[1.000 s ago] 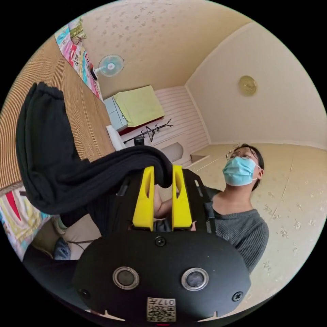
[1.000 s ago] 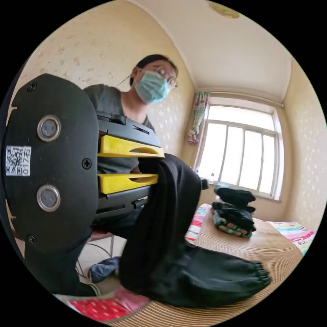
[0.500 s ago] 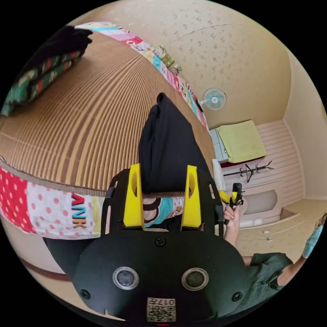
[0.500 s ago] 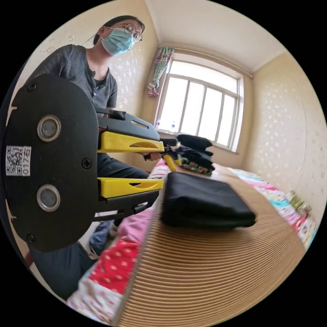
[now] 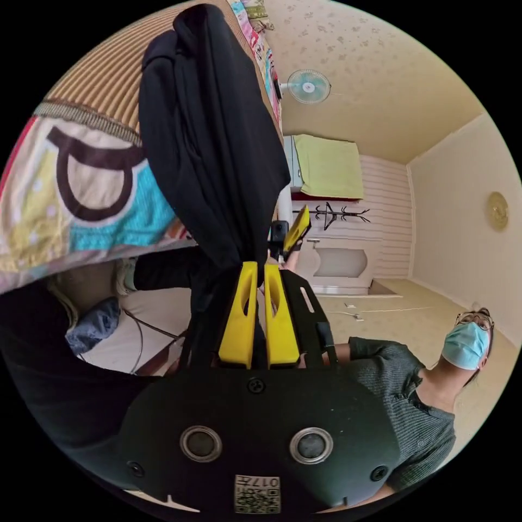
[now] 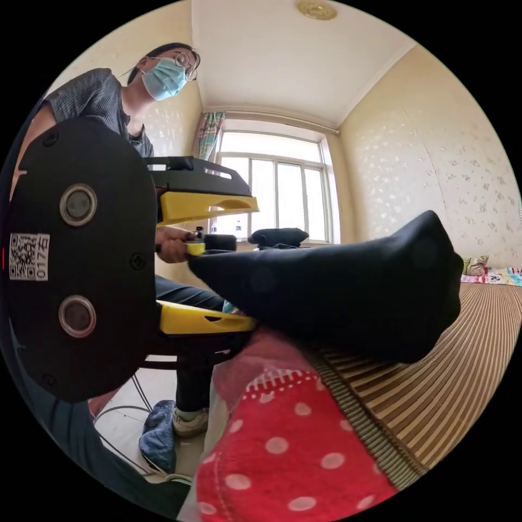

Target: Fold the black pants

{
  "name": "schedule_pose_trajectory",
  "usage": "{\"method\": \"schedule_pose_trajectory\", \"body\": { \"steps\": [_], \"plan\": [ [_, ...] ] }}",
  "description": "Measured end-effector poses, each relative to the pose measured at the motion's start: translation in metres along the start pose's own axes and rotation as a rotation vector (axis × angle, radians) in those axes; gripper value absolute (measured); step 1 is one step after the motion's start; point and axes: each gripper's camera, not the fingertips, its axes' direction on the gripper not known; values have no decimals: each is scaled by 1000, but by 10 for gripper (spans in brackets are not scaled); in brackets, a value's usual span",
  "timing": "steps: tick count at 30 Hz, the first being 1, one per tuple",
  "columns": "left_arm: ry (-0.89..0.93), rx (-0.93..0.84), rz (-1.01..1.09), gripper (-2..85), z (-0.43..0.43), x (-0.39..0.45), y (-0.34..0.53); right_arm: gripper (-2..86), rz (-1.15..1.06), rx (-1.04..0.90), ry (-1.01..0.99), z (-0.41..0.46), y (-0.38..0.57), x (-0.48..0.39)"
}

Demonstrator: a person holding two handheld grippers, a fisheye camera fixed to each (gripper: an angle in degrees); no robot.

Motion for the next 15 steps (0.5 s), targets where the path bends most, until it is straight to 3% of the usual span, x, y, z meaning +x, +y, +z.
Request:
{"method": "schedule_pose_trajectory", "body": {
  "steps": [5,9,11,15],
  "plan": [
    [12,-93,-5,7,10,11,47,188,53,18,-40,9,11,11],
    [-152,-125,84,30,-3,42,59,149,131,-36,-367,27,27,33],
    [-301,-156,224,37,-8,81,66,134,86,-45,-363,26,35,20],
    [-290,-99,345,29,-24,121,81,103,-108,-24,-260,-5,45,-35]
  ]
}}
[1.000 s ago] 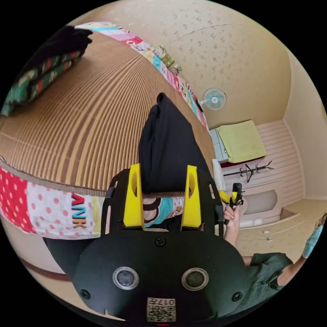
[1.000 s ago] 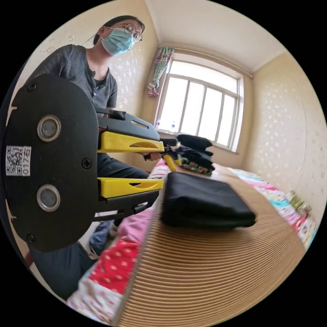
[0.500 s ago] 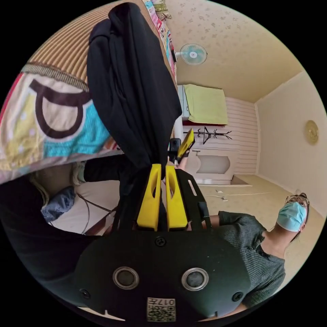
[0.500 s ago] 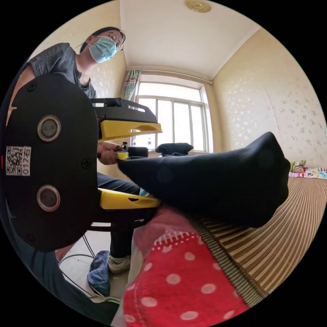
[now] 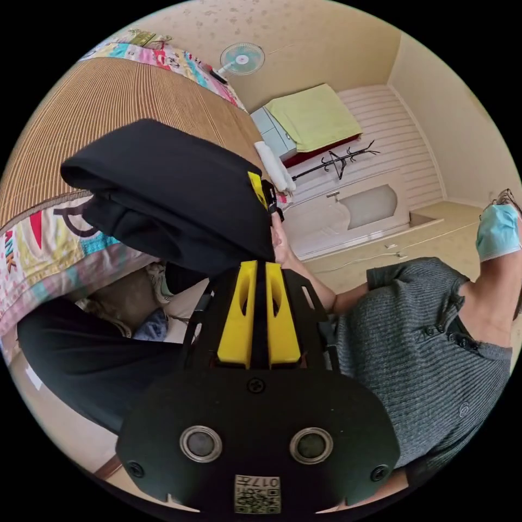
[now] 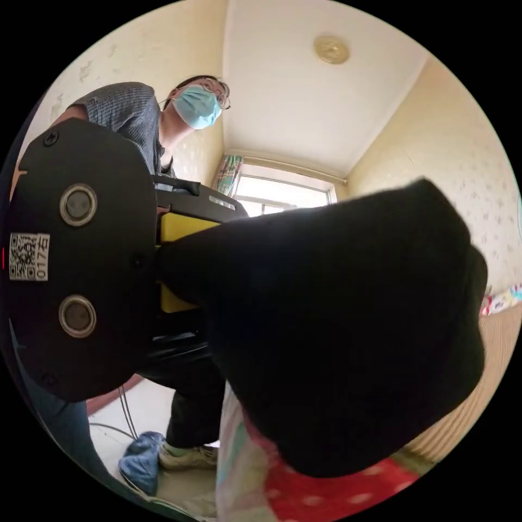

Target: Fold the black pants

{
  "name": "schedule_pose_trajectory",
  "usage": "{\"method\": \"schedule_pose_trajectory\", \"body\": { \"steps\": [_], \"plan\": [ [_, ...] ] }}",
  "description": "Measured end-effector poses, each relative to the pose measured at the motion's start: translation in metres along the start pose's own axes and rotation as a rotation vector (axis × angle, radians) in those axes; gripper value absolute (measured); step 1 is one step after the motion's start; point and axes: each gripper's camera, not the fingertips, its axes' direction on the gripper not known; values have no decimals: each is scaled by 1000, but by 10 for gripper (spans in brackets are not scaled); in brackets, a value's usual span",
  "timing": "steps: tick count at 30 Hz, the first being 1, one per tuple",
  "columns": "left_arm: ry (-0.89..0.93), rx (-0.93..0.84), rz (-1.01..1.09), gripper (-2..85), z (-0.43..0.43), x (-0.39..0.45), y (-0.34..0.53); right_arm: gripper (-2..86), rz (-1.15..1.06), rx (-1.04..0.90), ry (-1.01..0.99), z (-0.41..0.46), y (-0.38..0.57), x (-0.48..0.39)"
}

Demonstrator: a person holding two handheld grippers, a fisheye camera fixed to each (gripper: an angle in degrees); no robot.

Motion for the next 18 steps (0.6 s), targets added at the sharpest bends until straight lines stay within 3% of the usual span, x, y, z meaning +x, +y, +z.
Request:
{"method": "schedule_pose_trajectory", "body": {
  "steps": [4,12,16,18],
  "plan": [
    [88,75,-33,-1,-18,1,3,86,-215,50,55,-29,-23,-69],
    [-5,-16,-146,-10,3,2,-16,82,-796,298,249,-163,-92,-256],
    [0,-35,-180,-10,17,5,-23,96,-879,388,325,-244,-129,-286],
    [-8,-59,-197,-9,25,5,-25,100,-719,468,398,-307,-146,-266]
  ]
}}
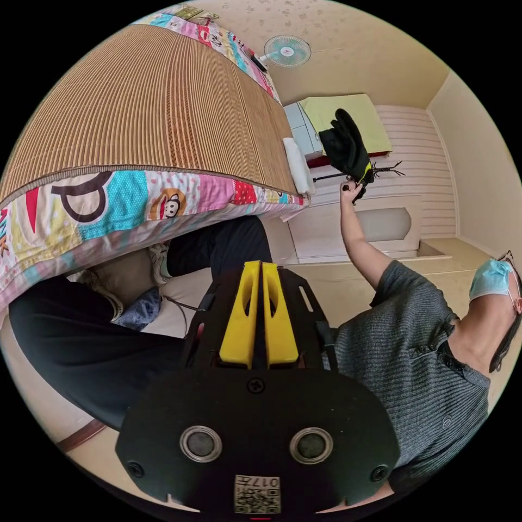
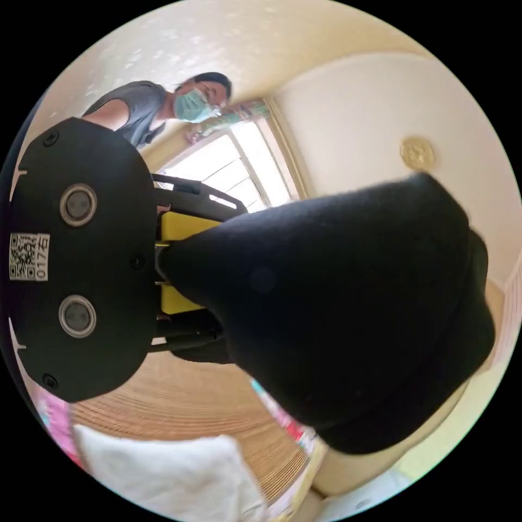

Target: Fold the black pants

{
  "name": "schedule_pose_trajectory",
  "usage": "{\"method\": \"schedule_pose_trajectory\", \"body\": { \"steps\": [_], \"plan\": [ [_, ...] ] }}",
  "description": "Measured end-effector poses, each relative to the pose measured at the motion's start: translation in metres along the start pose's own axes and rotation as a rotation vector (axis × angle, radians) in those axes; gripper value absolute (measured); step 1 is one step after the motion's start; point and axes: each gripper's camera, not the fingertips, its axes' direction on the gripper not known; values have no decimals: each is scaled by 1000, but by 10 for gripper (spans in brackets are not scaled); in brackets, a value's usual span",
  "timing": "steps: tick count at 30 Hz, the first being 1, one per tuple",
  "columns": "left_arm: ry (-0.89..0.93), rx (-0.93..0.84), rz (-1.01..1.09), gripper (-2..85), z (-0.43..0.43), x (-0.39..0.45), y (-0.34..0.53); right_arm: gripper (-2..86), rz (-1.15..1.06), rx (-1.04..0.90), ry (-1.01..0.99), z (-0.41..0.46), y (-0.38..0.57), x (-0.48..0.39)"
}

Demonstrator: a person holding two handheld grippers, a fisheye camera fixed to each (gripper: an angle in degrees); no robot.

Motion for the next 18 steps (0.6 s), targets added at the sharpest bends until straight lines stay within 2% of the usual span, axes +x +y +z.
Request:
{"method": "schedule_pose_trajectory", "body": {
  "steps": [1,5,6,8,11,13,16,18],
  "plan": [
    [-7,-9,-12,-9,5,0,0,100,66,18,60,-11,3,15],
    [-21,-22,-74,3,19,-5,4,77,862,193,688,-88,90,107],
    [-20,-21,-84,7,21,-6,5,55,964,143,884,-92,112,110],
    [-13,-12,-109,32,27,-7,9,33,836,69,1021,-79,128,104],
    [-23,-3,-110,48,33,-2,13,14,663,-55,1058,-31,160,89],
    [-53,7,-104,51,34,3,15,9,564,-146,1010,10,184,73],
    [-114,64,-90,52,26,11,19,5,450,-363,798,89,228,47],
    [-166,128,-89,52,12,14,24,5,406,-535,567,151,267,31]
  ]
}}
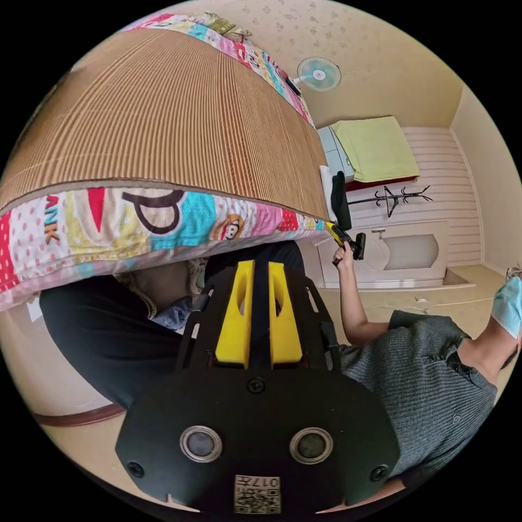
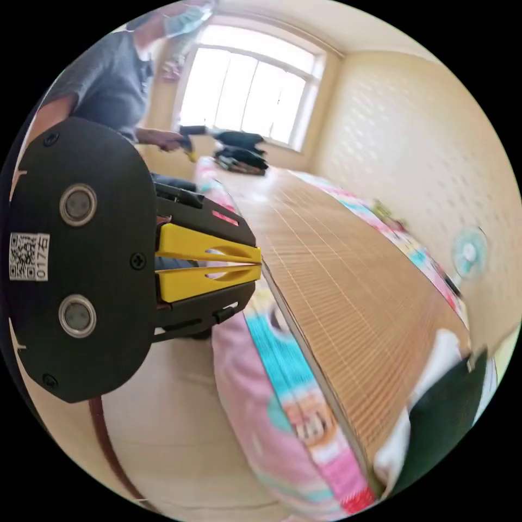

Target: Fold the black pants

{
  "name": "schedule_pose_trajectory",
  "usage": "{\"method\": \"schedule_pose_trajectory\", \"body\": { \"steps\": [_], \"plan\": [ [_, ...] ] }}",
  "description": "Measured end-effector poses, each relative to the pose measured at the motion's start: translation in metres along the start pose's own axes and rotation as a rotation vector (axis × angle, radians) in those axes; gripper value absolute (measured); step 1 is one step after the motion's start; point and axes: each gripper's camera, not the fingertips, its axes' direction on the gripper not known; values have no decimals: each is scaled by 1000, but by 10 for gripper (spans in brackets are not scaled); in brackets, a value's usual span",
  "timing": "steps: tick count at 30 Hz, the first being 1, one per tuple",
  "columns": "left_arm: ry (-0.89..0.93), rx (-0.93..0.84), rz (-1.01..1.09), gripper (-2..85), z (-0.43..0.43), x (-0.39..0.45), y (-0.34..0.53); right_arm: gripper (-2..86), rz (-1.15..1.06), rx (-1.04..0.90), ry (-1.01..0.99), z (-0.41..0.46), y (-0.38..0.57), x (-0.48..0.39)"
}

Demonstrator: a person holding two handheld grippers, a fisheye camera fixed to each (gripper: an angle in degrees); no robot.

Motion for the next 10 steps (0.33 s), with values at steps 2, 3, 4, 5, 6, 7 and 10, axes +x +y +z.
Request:
{"method": "schedule_pose_trajectory", "body": {
  "steps": [2,3,4,5,6,7,10],
  "plan": [
    [-98,105,-13,59,-27,-4,5,5,-44,-131,-135,46,15,-23],
    [-126,134,-20,62,-36,-6,7,4,-53,-210,-228,73,24,-34],
    [-182,193,-42,72,-55,-11,12,4,-58,-244,-276,86,29,-39],
    [-239,262,-69,77,-77,-15,18,4,-64,-300,-373,109,38,-49],
    [-267,302,-80,79,-90,-16,23,4,-66,-346,-455,127,45,-57],
    [-333,386,-92,81,-117,-17,32,4,-66,-369,-490,136,48,-61],
    [-568,603,-152,94,-196,-14,53,4,-76,-460,-540,163,56,-79]
  ]
}}
